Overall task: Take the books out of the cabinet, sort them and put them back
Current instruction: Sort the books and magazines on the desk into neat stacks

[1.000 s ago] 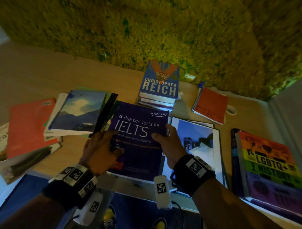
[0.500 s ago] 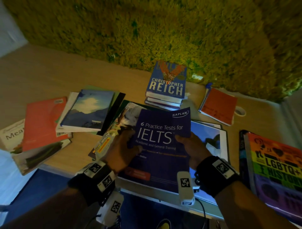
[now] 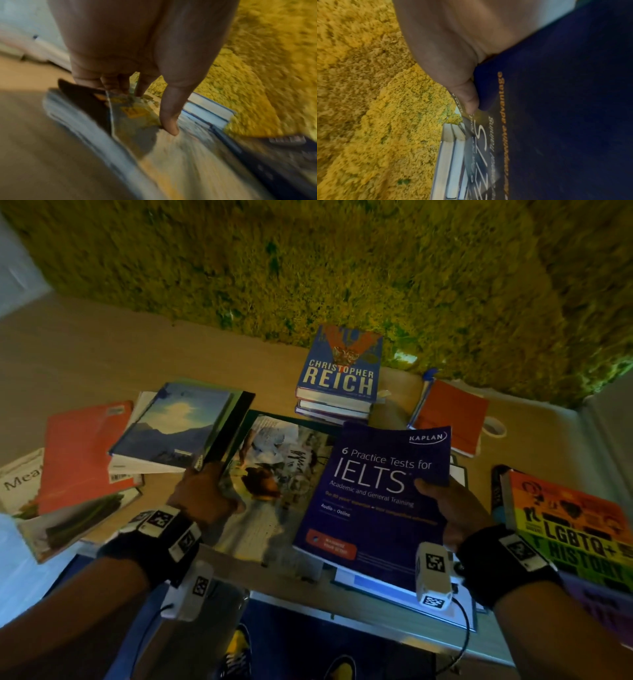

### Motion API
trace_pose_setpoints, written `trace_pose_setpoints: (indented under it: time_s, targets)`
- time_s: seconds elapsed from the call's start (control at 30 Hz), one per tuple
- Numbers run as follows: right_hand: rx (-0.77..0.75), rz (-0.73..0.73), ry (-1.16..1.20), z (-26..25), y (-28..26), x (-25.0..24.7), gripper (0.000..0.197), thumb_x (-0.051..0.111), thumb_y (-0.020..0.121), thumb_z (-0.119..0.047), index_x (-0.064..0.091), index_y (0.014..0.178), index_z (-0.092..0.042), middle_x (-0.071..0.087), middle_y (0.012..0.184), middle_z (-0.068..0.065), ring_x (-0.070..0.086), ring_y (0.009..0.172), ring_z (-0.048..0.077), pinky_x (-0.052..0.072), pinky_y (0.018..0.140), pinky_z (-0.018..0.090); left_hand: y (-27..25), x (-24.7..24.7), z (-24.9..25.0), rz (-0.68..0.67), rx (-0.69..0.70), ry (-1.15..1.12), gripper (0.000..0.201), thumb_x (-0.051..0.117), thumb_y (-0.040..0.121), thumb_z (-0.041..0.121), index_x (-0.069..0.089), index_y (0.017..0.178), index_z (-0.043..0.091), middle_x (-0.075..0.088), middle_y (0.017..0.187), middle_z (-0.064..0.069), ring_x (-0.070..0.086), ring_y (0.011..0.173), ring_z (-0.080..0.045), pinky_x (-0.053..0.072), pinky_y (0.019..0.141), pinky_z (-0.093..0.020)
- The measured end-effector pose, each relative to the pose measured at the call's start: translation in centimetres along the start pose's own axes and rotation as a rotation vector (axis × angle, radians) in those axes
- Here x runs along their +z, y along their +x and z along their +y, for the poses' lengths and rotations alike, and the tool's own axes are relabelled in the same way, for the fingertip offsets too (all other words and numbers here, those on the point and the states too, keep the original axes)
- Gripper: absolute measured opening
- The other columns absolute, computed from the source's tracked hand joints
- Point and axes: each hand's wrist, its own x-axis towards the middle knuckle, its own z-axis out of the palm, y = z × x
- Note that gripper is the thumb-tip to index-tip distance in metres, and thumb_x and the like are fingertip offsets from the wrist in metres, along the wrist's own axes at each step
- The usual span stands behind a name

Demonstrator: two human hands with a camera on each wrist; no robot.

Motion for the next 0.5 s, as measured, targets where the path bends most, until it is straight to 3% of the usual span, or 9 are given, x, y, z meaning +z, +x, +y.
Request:
trace_pose_setpoints:
  time_s: [0.1,0.17,0.27,0.33,0.4,0.43,0.5]
  targets:
    - [0.011,-0.003,0.01,0.5,-0.1,0.1,0.036,0.068,0.095,-0.012,0.063,0.129,-0.022,0.078,0.108,0.011,0.075,0.091,0.034,0.062,0.068,0.049,-0.1,0.4,0.6,-0.035,0.029,-0.077,0.05,0.075,0.079,0.034,0.058,0.124,0.021,0.064,0.121,-0.012,0.061,0.107,-0.035,0.047,0.079,-0.036]
    - [0.014,-0.016,0.008,0.6,-0.1,0.2,0.026,0.065,0.097,-0.01,0.066,0.118,-0.025,0.08,0.092,0.005,0.075,0.081,0.028,0.063,0.06,0.044,-0.1,0.5,0.7,-0.003,-0.018,-0.198,0.037,0.069,0.085,0.035,0.06,0.118,0.021,0.065,0.113,-0.012,0.063,0.101,-0.036,0.048,0.079,-0.038]
    - [0.018,-0.035,0.011,0.6,-0.5,0.5,0.021,0.061,0.099,-0.008,0.064,0.103,-0.029,0.079,0.076,-0.001,0.073,0.075,0.024,0.063,0.061,0.043,0.2,0.6,0.5,0.048,-0.049,-0.317,0.013,0.064,0.091,0.022,0.059,0.099,0.013,0.059,0.093,-0.012,0.06,0.089,-0.036,0.041,0.074,-0.034]
    - [0.022,-0.039,0.001,0.7,-0.6,0.8,0.022,0.062,0.098,-0.009,0.066,0.106,-0.029,0.08,0.086,0.004,0.073,0.079,0.026,0.061,0.07,0.047,0.5,0.4,0.5,0.051,-0.049,-0.432,0.007,0.062,0.092,0.009,0.056,0.091,0.008,0.057,0.081,-0.013,0.064,0.076,-0.031,0.043,0.065,-0.029]
    - [0.029,-0.026,0.002,0.9,-0.6,0.9,0.02,0.064,0.098,-0.01,0.068,0.106,-0.028,0.079,0.095,0.008,0.074,0.083,0.03,0.06,0.076,0.052,0.3,-0.2,0.8,0.001,-0.024,-0.484,0.015,0.055,0.095,0.002,0.053,0.081,0.007,0.05,0.068,-0.012,0.057,0.048,-0.018,0.04,0.046,-0.022]
    - [0.031,-0.026,0.005,1.0,-0.6,0.8,0.019,0.064,0.098,-0.011,0.068,0.108,-0.026,0.08,0.093,0.008,0.075,0.081,0.03,0.062,0.074,0.053,0.7,-0.5,0.6,-0.002,-0.022,-0.512,0.02,0.054,0.096,0.002,0.052,0.077,0.009,0.048,0.065,-0.011,0.053,0.044,-0.017,0.038,0.043,-0.022]
    - [0.048,-0.035,0.023,1.0,-0.7,0.6,0.018,0.064,0.099,-0.012,0.068,0.112,-0.024,0.08,0.092,0.008,0.077,0.076,0.029,0.064,0.068,0.052,1.1,-1.5,0.4,0.055,-0.05,-0.632,0.019,0.059,0.094,0.005,0.056,0.076,0.01,0.05,0.063,-0.008,0.048,0.051,-0.019,0.037,0.046,-0.025]
